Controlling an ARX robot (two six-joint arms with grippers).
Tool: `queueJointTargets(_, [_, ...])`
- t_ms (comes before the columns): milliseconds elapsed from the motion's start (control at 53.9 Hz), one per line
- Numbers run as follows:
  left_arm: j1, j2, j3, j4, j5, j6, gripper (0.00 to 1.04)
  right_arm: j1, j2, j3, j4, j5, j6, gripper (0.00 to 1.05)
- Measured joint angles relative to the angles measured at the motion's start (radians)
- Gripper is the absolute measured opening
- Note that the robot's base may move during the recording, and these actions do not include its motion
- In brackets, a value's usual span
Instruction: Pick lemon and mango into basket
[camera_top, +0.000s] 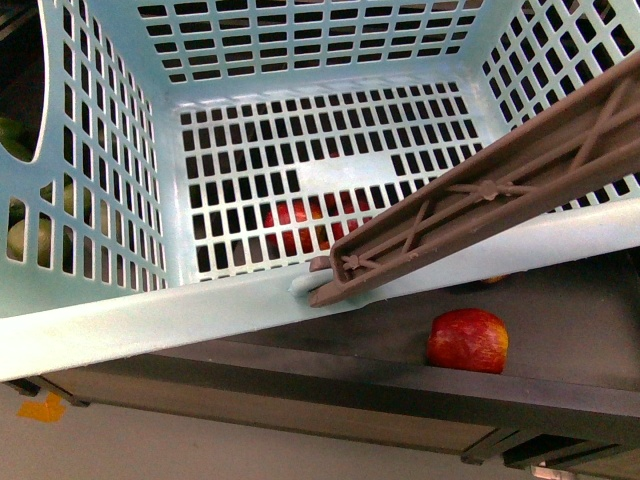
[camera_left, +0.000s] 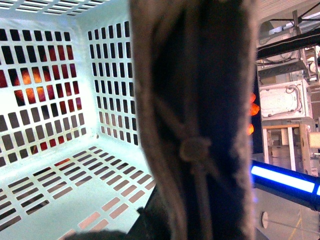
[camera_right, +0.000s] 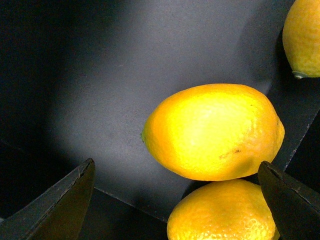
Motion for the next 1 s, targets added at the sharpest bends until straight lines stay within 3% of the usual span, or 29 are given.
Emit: queueJointTargets(1003, [0.0,0.0,0.0,0.0,0.0,0.0,0.05,-0.033,0.1,0.136,-0.044,0.07,-0.002,0.96])
